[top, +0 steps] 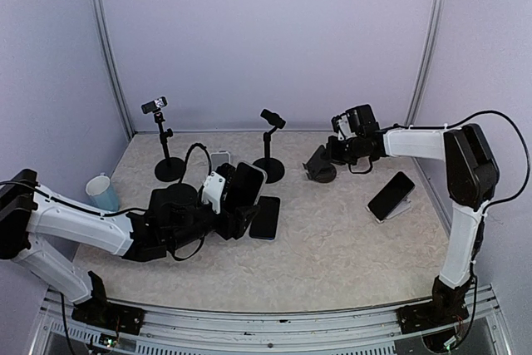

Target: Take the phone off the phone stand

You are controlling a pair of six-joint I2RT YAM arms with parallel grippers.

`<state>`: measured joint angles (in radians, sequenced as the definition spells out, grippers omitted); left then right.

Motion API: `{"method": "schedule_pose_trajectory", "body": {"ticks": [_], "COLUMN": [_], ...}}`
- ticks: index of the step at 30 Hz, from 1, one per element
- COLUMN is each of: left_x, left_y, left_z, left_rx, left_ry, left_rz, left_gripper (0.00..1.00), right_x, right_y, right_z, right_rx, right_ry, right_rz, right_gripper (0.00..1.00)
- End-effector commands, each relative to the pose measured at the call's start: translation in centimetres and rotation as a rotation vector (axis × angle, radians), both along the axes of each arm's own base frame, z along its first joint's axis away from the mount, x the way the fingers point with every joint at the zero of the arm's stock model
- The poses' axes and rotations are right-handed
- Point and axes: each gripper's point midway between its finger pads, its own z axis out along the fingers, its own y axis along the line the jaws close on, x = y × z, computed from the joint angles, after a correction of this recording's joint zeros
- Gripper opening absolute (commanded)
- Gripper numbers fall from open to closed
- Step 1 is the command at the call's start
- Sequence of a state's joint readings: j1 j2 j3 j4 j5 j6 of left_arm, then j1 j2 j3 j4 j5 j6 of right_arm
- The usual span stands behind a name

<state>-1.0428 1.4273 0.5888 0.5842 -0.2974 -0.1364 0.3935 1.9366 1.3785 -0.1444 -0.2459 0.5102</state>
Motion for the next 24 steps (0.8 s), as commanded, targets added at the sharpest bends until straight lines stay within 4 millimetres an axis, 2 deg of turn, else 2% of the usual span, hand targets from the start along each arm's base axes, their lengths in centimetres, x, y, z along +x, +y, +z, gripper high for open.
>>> {"method": "schedule_pose_trajectory", "body": {"ticks": [1,8,12,13,16,18,21,24], "left_x": [0.4,0.4,0.4,0.4,0.5,0.6,0.7,1.0], "left_y": [0.2,-0.1,-0.2,-0.3,-0.5,-0.6,-0.9,-1.1], "left_z": [2.9,2.5,2.3,2.3,2.1,2.0,2.0,2.0], "left_rx": [-0.103,-0.102,-0.1,-0.1,-0.095,-0.094,-0.093,-0.101], "left_ry": [-0.049,-0.041,-0.036,-0.035,-0.033,-0.03,-0.028,-0.023], "left_rz": [0.018,0.008,0.006,0.007,0.006,0.004,0.006,0.012], "left_gripper": [0.5,0.5,0.5,0.5,0.5,0.5,0.5,0.5], "right_x": [2.5,4.2,4.6,4.6,4.7,4.7,4.3,3.3], "right_y": [-1.0,-1.1,-1.1,-1.1,-1.2,-1.2,-1.0,-0.8], "right_z": [0.1,-1.6,-2.5,-2.7,-2.6,-2.3,-1.0,1.2], "right_rx": [-0.051,-0.09,-0.095,-0.097,-0.085,-0.072,-0.045,-0.014], "right_ry": [-0.029,-0.022,-0.009,-0.006,-0.006,-0.008,-0.026,-0.063], "right_rz": [-0.024,-0.02,-0.023,-0.025,-0.021,-0.015,0.003,0.023], "right_gripper": [0.0,0.0,0.0,0.03,0.31,0.43,0.52,0.58]}}
